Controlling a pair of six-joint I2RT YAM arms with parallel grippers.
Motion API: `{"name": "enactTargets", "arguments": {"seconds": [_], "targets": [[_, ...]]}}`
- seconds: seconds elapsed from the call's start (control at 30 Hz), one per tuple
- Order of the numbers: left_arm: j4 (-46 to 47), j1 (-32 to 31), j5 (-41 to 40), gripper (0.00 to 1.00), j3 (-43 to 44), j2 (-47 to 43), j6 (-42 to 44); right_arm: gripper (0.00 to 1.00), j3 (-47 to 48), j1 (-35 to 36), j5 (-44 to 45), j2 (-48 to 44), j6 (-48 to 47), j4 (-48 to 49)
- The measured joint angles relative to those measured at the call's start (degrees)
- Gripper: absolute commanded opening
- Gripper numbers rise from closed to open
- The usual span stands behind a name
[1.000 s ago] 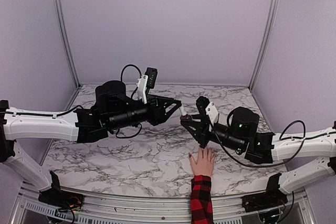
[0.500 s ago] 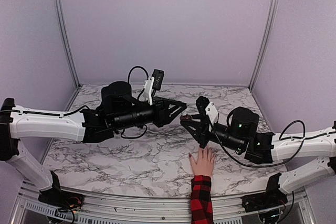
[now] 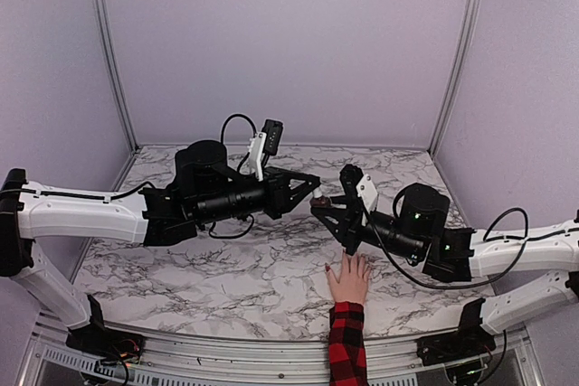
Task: Paint the nails
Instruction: Screw the nail polish bottle cap onto the nail polish bottle.
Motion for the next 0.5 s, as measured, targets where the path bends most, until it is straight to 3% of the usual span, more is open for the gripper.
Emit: {"name": "enactTargets", "arguments": {"seconds": [0.23, 0.5], "targets": [[0.74, 0.02, 0.59, 0.0, -0.02, 0.0, 0.5, 0.0, 0.0, 0.0, -1.07, -0.55, -0.26, 0.09], [3.67, 0.35, 3.85, 0.0, -1.2, -0.02, 4.33, 0.0, 0.0, 0.0, -2.84, -1.18, -0.46, -0.26]]}}
